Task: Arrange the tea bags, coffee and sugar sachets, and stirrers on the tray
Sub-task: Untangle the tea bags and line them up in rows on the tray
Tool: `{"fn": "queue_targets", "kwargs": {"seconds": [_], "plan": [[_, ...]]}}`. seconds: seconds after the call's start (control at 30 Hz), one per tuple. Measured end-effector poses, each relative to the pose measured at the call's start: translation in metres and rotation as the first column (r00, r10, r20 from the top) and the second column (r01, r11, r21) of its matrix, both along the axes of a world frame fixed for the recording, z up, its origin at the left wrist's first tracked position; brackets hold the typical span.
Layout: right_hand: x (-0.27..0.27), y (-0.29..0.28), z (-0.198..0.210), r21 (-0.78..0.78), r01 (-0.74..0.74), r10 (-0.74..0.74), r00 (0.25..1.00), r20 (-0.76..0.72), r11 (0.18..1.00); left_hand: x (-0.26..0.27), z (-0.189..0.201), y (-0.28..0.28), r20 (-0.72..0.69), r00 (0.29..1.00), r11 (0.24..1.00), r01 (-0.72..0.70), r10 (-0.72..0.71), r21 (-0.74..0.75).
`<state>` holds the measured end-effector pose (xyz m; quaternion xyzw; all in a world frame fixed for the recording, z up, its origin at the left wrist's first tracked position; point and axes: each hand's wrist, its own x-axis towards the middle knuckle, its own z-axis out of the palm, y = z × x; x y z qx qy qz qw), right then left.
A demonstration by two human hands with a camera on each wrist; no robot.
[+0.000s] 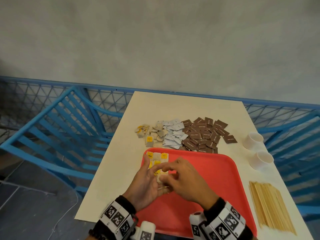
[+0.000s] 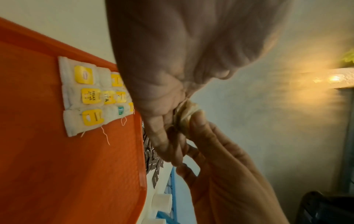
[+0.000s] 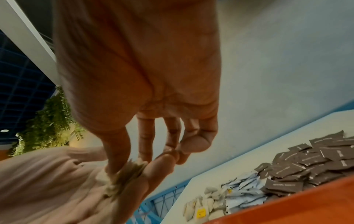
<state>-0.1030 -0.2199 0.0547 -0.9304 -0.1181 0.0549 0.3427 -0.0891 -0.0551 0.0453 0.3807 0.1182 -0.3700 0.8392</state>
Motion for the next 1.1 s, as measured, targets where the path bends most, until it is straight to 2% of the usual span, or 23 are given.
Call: {"fn": "queue_targets", "kwargs": {"seconds": [0.17, 0.3, 0.37, 0.47, 0.53, 0.63, 0.73, 0.9, 1.1], "plan": [[-0.012, 0.000, 0.005, 0.173, 0.028, -0.049, 0.992, 0.118, 0.985, -0.004, 0.001, 0.004, 0.069, 0.998, 0.993, -0.018, 0.010, 0.118], [-0.012, -0.012, 0.016, 0.374, 0.102, -0.168, 0.974, 0.150, 0.922, -0.006, 0.010, 0.005, 0.195, 0.980, 0.967, -0.074, 0.026, 0.243], [-0.013, -0.013, 0.016, 0.367, 0.107, -0.217, 0.937, 0.273, 0.924, -0.009, 0.017, 0.003, 0.246, 0.969, 0.967, -0.089, 0.029, 0.238], [-0.020, -0.008, 0.015, 0.260, 0.026, -0.129, 0.914, 0.386, 0.965, -0.014, 0.023, 0.001, 0.316, 0.948, 0.974, -0.104, 0.035, 0.203], [-0.023, -0.006, 0.019, 0.261, 0.002, -0.100, 0.927, 0.362, 0.965, -0.013, 0.026, 0.002, 0.364, 0.930, 0.973, -0.131, 0.054, 0.190], [-0.021, -0.008, 0.025, 0.362, 0.035, -0.147, 0.947, 0.287, 0.932, -0.012, 0.029, 0.007, 0.446, 0.894, 0.947, -0.173, 0.036, 0.269], [-0.017, -0.006, 0.027, 0.310, 0.020, -0.110, 0.955, 0.274, 0.951, -0.012, 0.030, 0.010, 0.501, 0.865, 0.923, -0.196, 0.003, 0.332], [-0.017, -0.005, 0.032, 0.312, -0.010, -0.069, 0.969, 0.239, 0.950, -0.011, 0.040, 0.014, 0.421, 0.899, 0.942, -0.240, 0.124, 0.234], [-0.019, -0.004, 0.030, 0.349, -0.039, -0.066, 0.957, 0.284, 0.936, -0.012, 0.045, 0.012, 0.172, 0.967, 0.977, -0.203, 0.189, 0.068]]}}
